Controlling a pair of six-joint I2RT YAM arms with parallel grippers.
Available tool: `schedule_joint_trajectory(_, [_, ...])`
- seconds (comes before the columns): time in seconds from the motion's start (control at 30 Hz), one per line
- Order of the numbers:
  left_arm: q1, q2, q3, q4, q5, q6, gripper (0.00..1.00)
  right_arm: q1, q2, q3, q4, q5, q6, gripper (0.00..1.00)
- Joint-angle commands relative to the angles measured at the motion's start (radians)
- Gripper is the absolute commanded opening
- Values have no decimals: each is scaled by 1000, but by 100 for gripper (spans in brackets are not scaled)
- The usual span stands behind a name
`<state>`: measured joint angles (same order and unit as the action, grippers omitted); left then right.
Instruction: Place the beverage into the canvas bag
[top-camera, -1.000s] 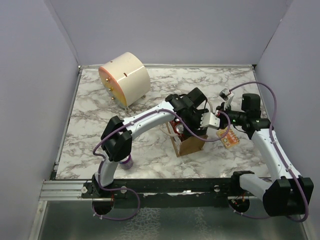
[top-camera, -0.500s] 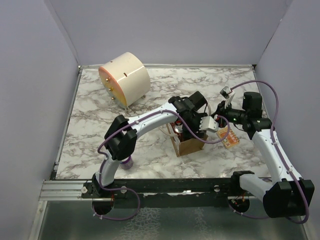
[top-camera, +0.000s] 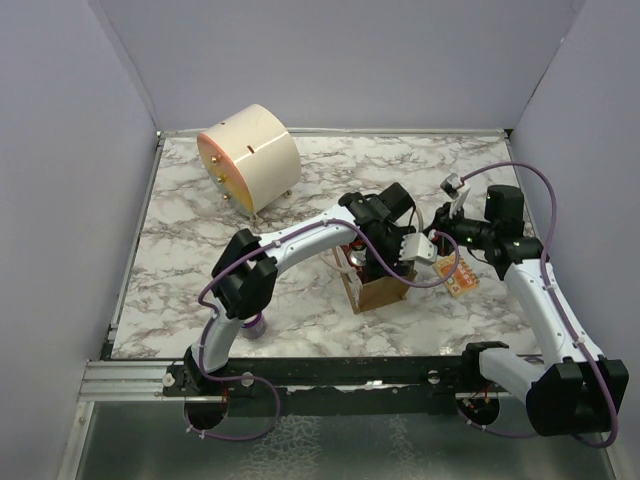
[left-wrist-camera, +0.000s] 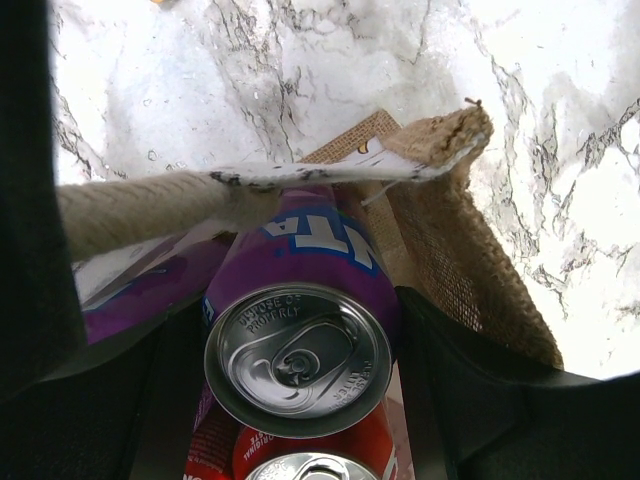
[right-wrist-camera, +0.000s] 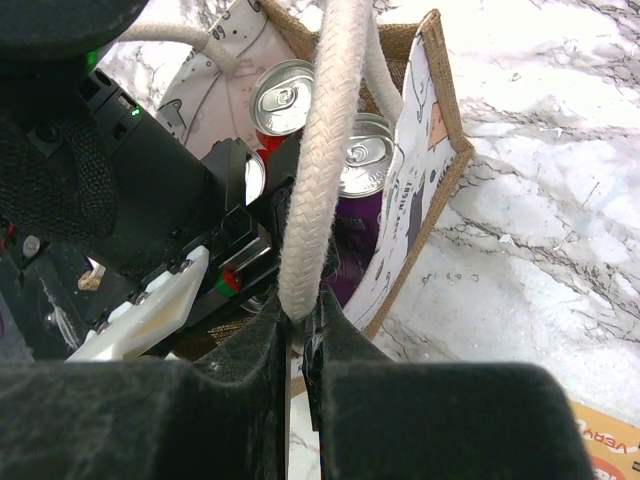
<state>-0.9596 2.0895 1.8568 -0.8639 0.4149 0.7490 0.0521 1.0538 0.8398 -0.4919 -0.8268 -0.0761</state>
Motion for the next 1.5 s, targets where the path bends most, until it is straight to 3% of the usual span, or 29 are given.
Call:
schedule_joint_trajectory(0.0, [-13, 30, 41, 13, -39, -17, 46, 9, -31, -9, 90, 17, 1, 1])
schedule_joint_trajectory(0.23, [-13, 33, 57, 2, -41, -43, 62, 9, -35, -10, 92, 32, -4, 1])
schedule_joint_trajectory(0.43, [-13, 19, 59, 3, -30, -57, 67, 9, -31, -7, 89, 31, -6, 1])
schedule_joint_trajectory(0.57, [-13, 7, 56, 2, -10, -64, 77, 9, -38, -12, 94, 34, -10, 1])
schedule_joint_trajectory(1.47, [-13, -113, 3, 16, 27, -26, 79, 9, -45, -20, 73, 24, -67, 1])
